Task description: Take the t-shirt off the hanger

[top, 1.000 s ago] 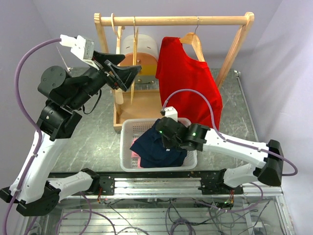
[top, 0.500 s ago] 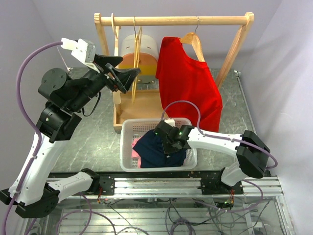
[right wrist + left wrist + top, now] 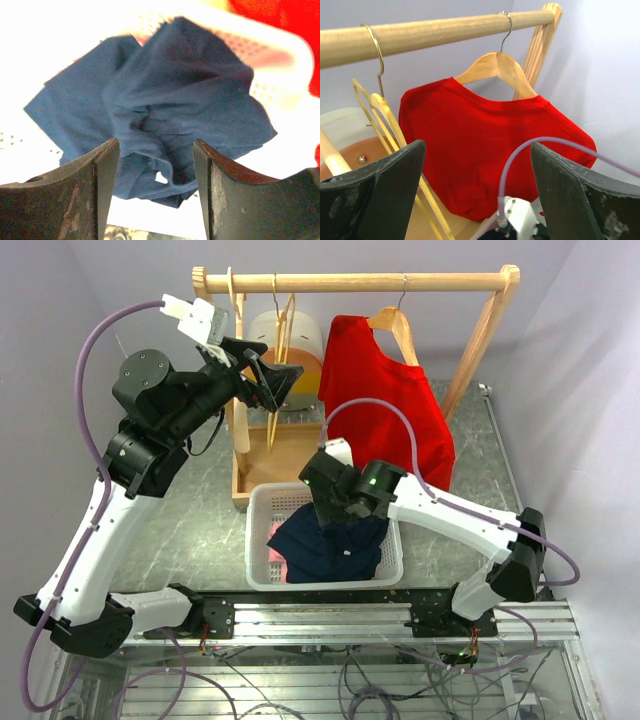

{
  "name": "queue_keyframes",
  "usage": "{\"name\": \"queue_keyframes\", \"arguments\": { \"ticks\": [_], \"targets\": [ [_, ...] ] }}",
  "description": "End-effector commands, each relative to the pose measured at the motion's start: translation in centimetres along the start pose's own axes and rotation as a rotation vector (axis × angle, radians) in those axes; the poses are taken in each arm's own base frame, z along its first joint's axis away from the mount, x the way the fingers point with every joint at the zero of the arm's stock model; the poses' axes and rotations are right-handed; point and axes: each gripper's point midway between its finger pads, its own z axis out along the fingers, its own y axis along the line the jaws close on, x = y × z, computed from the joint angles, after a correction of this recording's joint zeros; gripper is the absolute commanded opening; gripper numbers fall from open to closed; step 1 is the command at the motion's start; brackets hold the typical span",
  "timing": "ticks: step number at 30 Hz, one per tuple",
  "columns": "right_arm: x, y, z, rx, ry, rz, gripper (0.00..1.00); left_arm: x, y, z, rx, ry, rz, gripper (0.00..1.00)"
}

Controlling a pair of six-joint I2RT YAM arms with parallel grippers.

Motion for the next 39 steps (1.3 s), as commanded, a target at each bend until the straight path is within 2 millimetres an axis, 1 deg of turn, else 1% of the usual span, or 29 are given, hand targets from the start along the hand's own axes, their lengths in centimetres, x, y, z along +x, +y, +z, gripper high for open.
{"name": "queue_keyframes", "arguments": {
  "ticks": [1, 3, 6, 8, 9, 11, 13, 16, 19, 22, 24, 27, 28, 29, 30, 34, 37, 39],
  "targets": [
    [-2.1, -1.9, -5.0, 0.101, -0.065, -0.079, 0.61, -3.6, -0.8, -0.3, 0.033, -0.086, 0.056, 0.96],
    [-2.5, -1.8, -6.4, 0.099, -0.08, -0.096, 0.61, -4.0, -0.9, -0.2, 0.036, -0.103, 0.058, 0.96],
    [-3.4, -0.8, -8.7, 0.076, -0.129, -0.144, 0.6, -4.5, -1.1, -0.3, 0.042, -0.126, 0.061, 0.96],
    [-4.8, -0.2, -10.6, 0.057, -0.185, -0.159, 0.56, -4.8, -1.2, -0.5, 0.045, -0.135, 0.063, 0.96],
    [-6.3, 0.2, -12.3, 0.032, -0.237, -0.153, 0.52, -4.9, -1.3, -0.6, 0.046, -0.139, 0.061, 0.96],
    [-8.2, 0.9, -14.9, -0.016, -0.315, -0.145, 0.45, -5.1, -1.4, -0.8, 0.05, -0.148, 0.059, 0.96],
    [-10.2, 0.9, -17.4, -0.045, -0.396, -0.111, 0.39, -5.3, -1.5, -1.1, 0.051, -0.157, 0.059, 0.96],
    [-12.5, -0.6, -20.5, -0.048, -0.505, -0.054, 0.34, -5.6, -1.5, -1.3, 0.048, -0.166, 0.069, 0.96],
    [-15.0, -2.7, -23.6, -0.021, -0.647, 0.01, 0.3, -5.1, -1.5, -0.7, 0.058, -0.143, 0.071, 0.96],
    [-17.4, -5.4, -26.8, 0.017, -0.794, 0.109, 0.3, -4.5, -1.9, 0.5, 0.098, -0.114, 0.051, 0.96],
    [-18.8, -7.8, -28.7, 0.046, -0.878, 0.176, 0.33, -4.0, -2.4, 1.3, 0.136, -0.097, 0.033, 0.96],
    [-20.8, -10.9, -29.4, 0.084, -0.954, 0.242, 0.36, -3.4, -2.7, 2.7, 0.171, -0.077, 0.01, 0.96],
    [-21.7, -12.1, -29.2, 0.099, -0.968, 0.256, 0.36, -3.3, -2.9, 3.0, 0.18, -0.071, 0.005, 0.96],
    [-22.6, -13.8, -29.0, 0.136, -0.977, 0.279, 0.37, -3.4, -3.1, 3.4, 0.19, -0.068, 0.001, 0.96],
    [-23.3, -15.0, -28.6, 0.176, -0.976, 0.286, 0.37, -2.9, -3.3, 3.8, 0.201, -0.052, -0.004, 0.97],
    [-25.6, -18.2, -27.4, 0.269, -0.958, 0.291, 0.37, -1.9, -4.4, 5.5, 0.211, -0.013, -0.004, 0.97],
    [-26.6, -20.8, -26.7, 0.321, -0.961, 0.315, 0.37, -1.3, -5.4, 7.1, 0.221, -0.005, -0.023, 0.97],
    [-26.7, -22.7, -25.6, 0.343, -0.941, 0.338, 0.37, -0.9, -6.1, 8.1, 0.233, 0.0, -0.042, 0.97]
  ]
}}
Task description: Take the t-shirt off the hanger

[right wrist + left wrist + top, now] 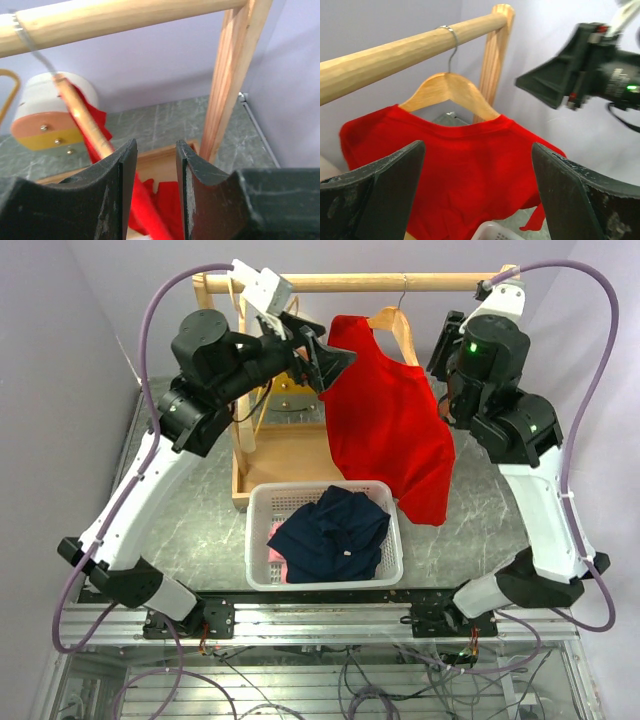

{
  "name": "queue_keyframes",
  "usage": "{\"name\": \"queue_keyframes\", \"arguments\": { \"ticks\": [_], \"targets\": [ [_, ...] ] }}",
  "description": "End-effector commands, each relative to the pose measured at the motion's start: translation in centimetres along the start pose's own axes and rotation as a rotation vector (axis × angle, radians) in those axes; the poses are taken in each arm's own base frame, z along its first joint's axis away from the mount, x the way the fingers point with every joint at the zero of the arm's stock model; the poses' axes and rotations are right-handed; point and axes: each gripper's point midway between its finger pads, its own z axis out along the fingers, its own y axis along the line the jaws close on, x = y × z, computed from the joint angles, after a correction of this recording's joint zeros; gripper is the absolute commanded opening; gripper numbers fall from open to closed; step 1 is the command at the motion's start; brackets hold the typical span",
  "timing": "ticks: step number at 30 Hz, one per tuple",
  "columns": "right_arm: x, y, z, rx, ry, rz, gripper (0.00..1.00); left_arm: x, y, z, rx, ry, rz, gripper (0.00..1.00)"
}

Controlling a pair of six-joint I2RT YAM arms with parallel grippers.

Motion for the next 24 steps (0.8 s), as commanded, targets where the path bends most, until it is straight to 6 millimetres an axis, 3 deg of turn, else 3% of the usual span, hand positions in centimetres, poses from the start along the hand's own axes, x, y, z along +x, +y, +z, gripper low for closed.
{"name": "queue_keyframes", "arguments": {
  "ticks": [1, 4, 7, 11, 15, 24],
  "targets": [
    [0.3, -2.4, 2.8, 0.02, 0.008, -0.001, 0.36, -0.9, -1.5, 1.8, 0.026, -0.031, -0.016, 0.97],
    [2.5, -4.3, 4.5, 0.03, 0.058, 0.022, 0.36, -0.4, -2.0, 3.4, 0.013, -0.026, -0.024, 0.98],
    [4.2, -4.3, 5.1, -0.007, 0.085, 0.057, 0.35, 0.1, -1.7, 4.9, -0.067, -0.029, -0.036, 1.0],
    [5.6, -2.9, 5.3, -0.079, 0.104, 0.106, 0.35, 0.8, -0.8, 6.8, -0.186, -0.047, -0.027, 0.99],
    [5.7, -1.2, 5.1, -0.165, 0.1, 0.163, 0.34, 0.9, 1.2, 8.1, -0.313, -0.06, -0.03, 0.99],
    [6.3, 1.7, 3.6, -0.334, 0.11, 0.24, 0.34, 2.1, 3.2, 10.4, -0.41, -0.077, -0.071, 0.99]
  ]
}}
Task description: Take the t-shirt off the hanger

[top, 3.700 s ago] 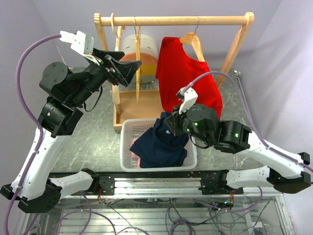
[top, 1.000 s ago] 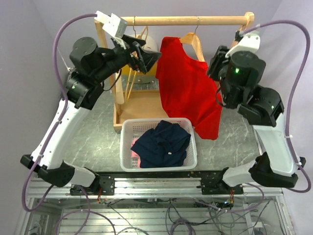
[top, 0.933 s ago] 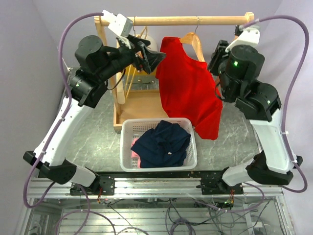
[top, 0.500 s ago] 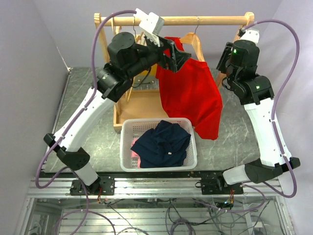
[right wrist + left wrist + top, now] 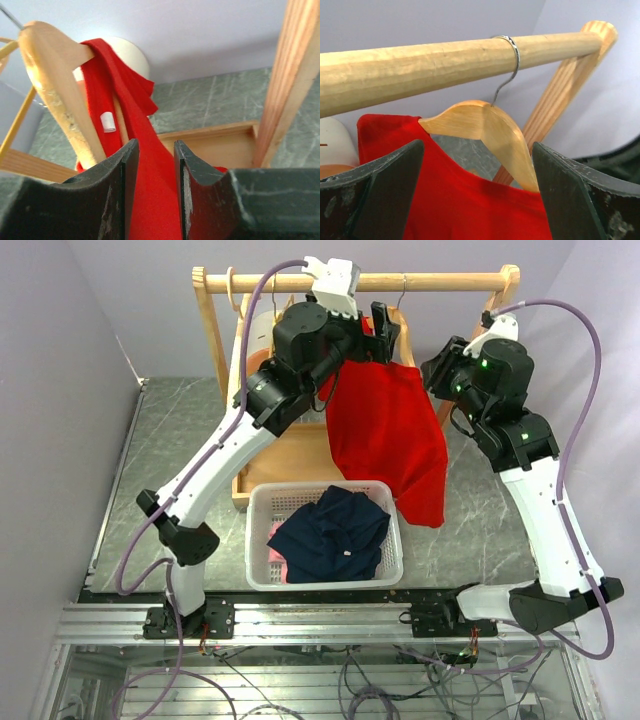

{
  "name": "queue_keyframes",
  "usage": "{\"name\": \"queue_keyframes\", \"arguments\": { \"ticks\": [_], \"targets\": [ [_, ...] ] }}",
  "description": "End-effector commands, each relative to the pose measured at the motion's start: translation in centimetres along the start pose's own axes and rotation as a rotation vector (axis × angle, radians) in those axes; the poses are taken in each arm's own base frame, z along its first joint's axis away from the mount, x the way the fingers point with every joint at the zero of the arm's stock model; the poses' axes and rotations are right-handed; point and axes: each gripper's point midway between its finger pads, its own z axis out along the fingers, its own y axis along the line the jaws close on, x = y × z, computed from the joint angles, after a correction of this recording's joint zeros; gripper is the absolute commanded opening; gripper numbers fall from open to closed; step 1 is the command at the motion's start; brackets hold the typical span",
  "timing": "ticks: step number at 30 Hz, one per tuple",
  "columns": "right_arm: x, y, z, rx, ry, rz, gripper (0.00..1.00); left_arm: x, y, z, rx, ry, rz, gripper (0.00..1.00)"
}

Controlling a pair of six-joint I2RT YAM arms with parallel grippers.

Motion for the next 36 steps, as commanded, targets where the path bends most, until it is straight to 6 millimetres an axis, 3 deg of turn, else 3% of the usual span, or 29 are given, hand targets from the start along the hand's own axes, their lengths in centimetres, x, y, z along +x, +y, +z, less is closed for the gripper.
{"name": "queue_keyframes", "arguments": {
  "ticks": [1, 14, 18, 25, 29, 34, 36],
  "targets": [
    [-0.6, 2.6, -0.7, -0.135, -0.026, 0.055, 0.34, -1.5, 0.6, 0.6, -0.06, -0.048, -0.024, 0.99],
    [2.3, 6.7, 0.1, -0.244, 0.042, 0.031, 0.34, -0.9, -1.4, 1.6, 0.008, -0.075, -0.021, 0.99],
    [2.8, 7.1, 0.2, -0.243, 0.051, 0.017, 0.34, -0.1, -1.4, 2.3, 0.001, -0.071, -0.009, 0.99],
    [3.3, 6.7, 0.3, -0.234, 0.062, 0.006, 0.34, 2.4, -1.0, 3.6, -0.019, -0.035, 0.019, 0.88],
    [3.5, 6.6, 0.1, -0.23, 0.065, 0.002, 0.34, 3.3, -0.7, 4.2, -0.028, -0.029, 0.035, 0.72],
    [3.6, 6.3, -0.2, -0.224, 0.064, 0.002, 0.35, 3.4, -0.9, 4.3, -0.013, -0.043, 0.036, 0.34],
    [3.7, 6.0, -0.4, -0.219, 0.065, 0.002, 0.35, 3.3, -0.9, 4.2, -0.011, -0.053, 0.036, 0.26]
  ]
}}
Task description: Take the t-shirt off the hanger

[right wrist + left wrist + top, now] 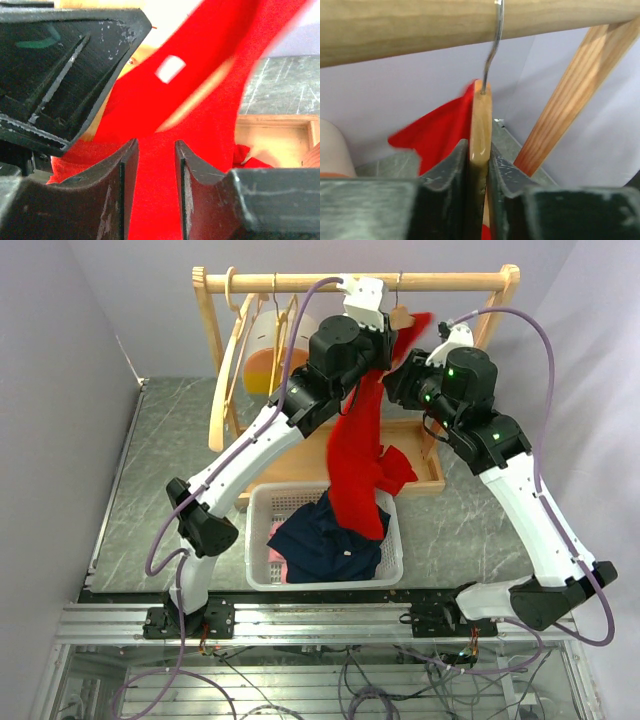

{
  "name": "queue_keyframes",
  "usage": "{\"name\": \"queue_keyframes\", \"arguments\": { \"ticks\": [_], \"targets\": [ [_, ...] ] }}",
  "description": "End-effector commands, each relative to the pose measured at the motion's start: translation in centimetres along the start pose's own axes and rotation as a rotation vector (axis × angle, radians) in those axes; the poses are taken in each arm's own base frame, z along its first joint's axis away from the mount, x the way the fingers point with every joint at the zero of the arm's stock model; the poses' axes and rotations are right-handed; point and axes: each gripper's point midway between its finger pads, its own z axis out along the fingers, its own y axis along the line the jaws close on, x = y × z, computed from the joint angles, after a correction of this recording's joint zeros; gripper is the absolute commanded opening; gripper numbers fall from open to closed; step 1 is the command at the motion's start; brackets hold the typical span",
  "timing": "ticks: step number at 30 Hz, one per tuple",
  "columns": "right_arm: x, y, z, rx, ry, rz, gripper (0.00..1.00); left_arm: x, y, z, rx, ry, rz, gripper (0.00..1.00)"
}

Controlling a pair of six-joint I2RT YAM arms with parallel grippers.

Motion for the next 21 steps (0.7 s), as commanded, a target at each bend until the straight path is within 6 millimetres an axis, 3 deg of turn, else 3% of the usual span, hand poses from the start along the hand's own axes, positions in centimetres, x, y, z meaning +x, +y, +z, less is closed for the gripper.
{"name": "queue_keyframes", "arguments": {
  "ticks": [1, 4, 10, 21],
  "targets": [
    [-0.7, 0.1, -1.1, -0.008, -0.033, -0.006, 0.35, -2.2, -0.6, -0.2, 0.024, -0.087, -0.01, 0.21],
    [-0.6, -0.1, -1.4, -0.002, -0.032, -0.006, 0.36, -2.7, -0.6, -0.3, 0.027, -0.108, -0.004, 0.07],
    [-0.7, -0.6, -2.3, 0.012, -0.045, -0.007, 0.36, -4.1, -0.3, -0.7, 0.016, -0.163, 0.04, 0.07],
    [-1.0, -1.0, -3.6, 0.021, -0.067, -0.023, 0.37, -11.2, 1.2, -3.6, -0.054, -0.376, 0.131, 0.07]
  ]
}}
